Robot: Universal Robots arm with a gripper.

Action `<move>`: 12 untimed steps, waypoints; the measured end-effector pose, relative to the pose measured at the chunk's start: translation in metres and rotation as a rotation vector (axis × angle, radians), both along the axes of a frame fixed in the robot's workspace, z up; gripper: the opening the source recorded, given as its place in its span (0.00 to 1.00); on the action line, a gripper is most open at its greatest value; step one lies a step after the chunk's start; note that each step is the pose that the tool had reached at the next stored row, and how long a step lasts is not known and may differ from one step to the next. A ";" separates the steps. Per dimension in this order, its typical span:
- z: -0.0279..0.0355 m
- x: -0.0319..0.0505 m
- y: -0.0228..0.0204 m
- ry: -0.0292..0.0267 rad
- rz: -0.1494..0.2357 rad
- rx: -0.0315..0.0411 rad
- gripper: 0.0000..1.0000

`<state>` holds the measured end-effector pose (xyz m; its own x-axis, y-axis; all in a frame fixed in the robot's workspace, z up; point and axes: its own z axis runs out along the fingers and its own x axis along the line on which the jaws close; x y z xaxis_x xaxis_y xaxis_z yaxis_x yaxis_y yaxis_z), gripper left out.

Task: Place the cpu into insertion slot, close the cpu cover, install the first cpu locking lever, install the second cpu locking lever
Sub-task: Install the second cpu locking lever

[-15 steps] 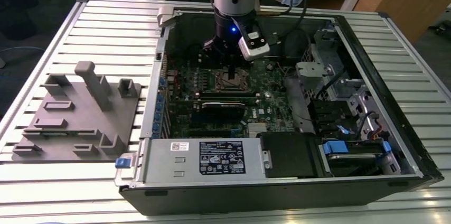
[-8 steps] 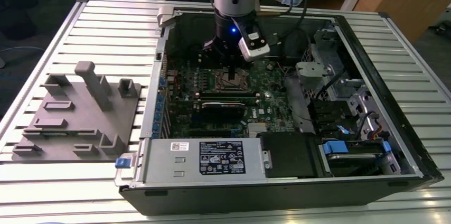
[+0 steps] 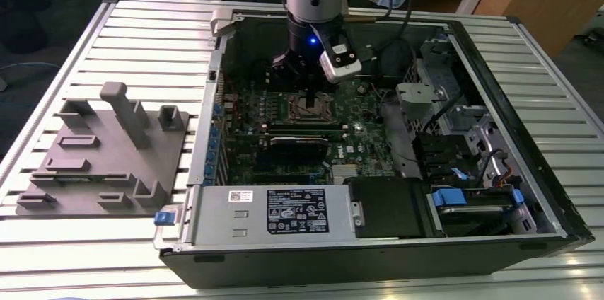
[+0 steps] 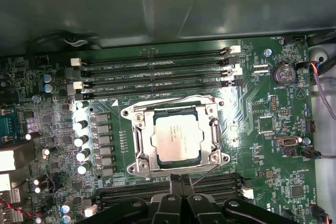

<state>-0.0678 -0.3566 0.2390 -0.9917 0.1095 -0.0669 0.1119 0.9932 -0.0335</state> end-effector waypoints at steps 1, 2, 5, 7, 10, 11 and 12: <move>0.0000 0.0000 0.0000 0.0000 0.000 -0.0001 0.11; 0.0000 0.0000 0.0000 0.0000 0.000 -0.0001 0.11; 0.0000 0.0000 -0.0009 0.0000 0.000 0.0000 0.11; 0.0000 0.0000 -0.0010 0.0000 0.000 0.0000 0.11; 0.0000 0.0000 -0.0013 0.0000 0.000 -0.0001 0.11; 0.0000 0.0000 -0.0015 0.0000 0.000 -0.0001 0.11; 0.0000 0.0000 -0.0018 0.0000 0.000 -0.0001 0.11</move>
<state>-0.0678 -0.3584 0.2390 -0.9917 0.1095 -0.0669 0.1119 0.9931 -0.0336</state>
